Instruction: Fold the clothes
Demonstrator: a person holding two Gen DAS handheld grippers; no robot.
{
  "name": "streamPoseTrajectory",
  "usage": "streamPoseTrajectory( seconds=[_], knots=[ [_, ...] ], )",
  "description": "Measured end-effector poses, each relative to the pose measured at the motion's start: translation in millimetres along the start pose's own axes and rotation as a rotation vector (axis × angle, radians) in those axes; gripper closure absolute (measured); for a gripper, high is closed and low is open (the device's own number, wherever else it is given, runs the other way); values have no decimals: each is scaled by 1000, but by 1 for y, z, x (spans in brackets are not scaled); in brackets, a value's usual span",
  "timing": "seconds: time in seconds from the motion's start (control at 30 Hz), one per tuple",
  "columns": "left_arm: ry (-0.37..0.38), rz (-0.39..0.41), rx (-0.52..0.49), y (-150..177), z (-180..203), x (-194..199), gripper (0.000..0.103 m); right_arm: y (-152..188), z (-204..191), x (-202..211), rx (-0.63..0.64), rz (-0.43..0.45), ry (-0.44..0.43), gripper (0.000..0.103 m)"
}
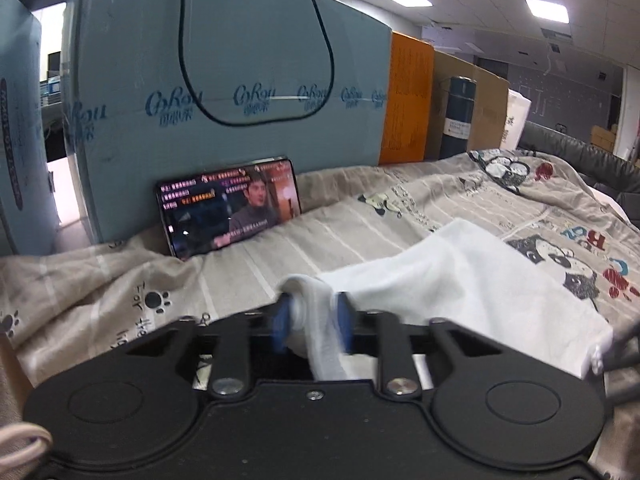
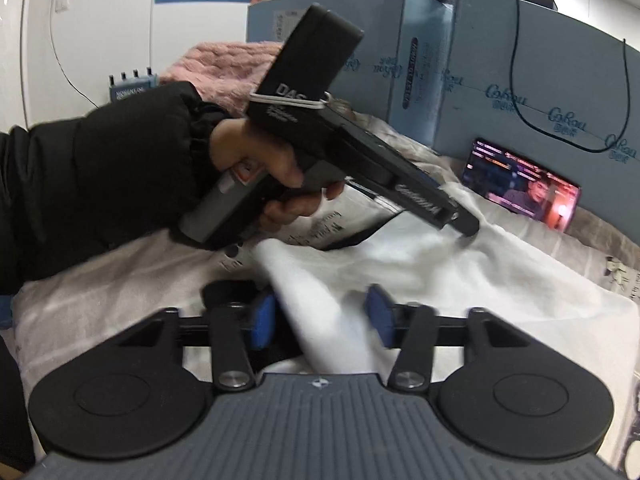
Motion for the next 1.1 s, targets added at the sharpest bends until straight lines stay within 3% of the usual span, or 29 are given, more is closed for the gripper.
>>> streamPoseTrajectory(
  seconds=[0.13,0.2,0.37,0.57,0.7,0.9,1.1],
  knots=[
    [-41,30,32,-14,7,8,95,-1,6,12,-53,61,2,94],
    [-51,52,48,-25,15,14,95,0,16,33,-115,138,-6,94],
    [-54,137,121,-70,46,32,95,12,44,101,-254,360,76,94],
    [-58,264,60,-137,131,30,95,45,86,184,-439,630,188,95],
    [-30,300,-7,-170,196,4,96,81,117,227,-570,734,305,95],
    [39,199,-81,-186,286,-82,96,152,154,250,-782,701,464,95],
    [58,-37,-173,-150,353,-184,97,232,173,234,-1014,536,522,96]
  ],
)
Point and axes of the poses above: each gripper's, at about its wrist camera, not at the fingertips, and x roughly against the way its jaws point, z to its right, y to its underside, the point moved 5 cm from there along -x, roughly the way its jaws point, and after that the axes turned 13 degrees about -z, right-handed, at the moved point
